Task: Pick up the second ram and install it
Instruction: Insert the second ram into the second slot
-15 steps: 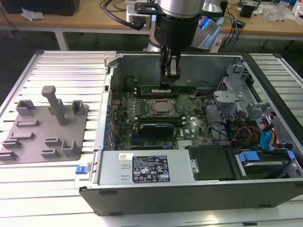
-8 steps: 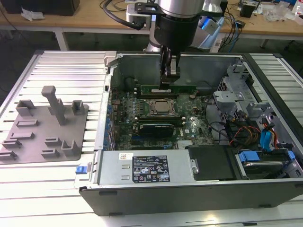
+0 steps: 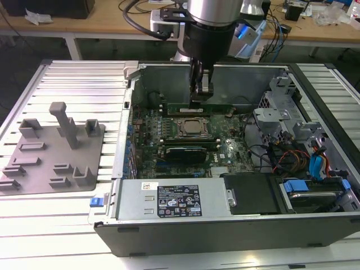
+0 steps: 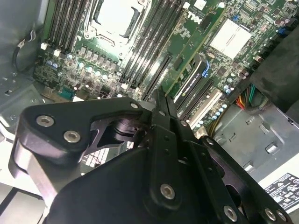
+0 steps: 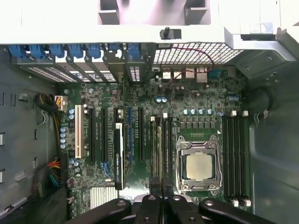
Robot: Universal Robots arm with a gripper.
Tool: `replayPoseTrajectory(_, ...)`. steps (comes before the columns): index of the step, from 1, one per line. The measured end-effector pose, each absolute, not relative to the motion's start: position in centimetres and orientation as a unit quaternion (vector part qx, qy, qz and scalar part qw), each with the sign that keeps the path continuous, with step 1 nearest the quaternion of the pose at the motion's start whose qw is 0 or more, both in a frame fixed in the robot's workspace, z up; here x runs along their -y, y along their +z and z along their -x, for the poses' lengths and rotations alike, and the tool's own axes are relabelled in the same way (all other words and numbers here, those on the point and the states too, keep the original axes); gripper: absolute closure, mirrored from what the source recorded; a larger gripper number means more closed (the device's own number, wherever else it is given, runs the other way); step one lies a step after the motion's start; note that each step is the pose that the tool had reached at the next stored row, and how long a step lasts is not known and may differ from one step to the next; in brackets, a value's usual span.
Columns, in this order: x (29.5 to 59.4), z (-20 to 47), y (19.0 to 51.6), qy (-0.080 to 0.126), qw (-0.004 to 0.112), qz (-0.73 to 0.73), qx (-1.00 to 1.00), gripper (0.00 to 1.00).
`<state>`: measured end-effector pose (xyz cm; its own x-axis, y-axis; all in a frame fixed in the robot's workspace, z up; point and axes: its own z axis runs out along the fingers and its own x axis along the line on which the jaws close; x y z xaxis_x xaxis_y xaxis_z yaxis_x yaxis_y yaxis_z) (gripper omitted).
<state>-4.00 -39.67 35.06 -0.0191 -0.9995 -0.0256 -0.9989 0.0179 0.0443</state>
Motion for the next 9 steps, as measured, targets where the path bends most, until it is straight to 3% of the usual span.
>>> replayPoseTrajectory(9,39.7,4.0,32.7,-0.025,0.006,-0.7,0.713,0.91)
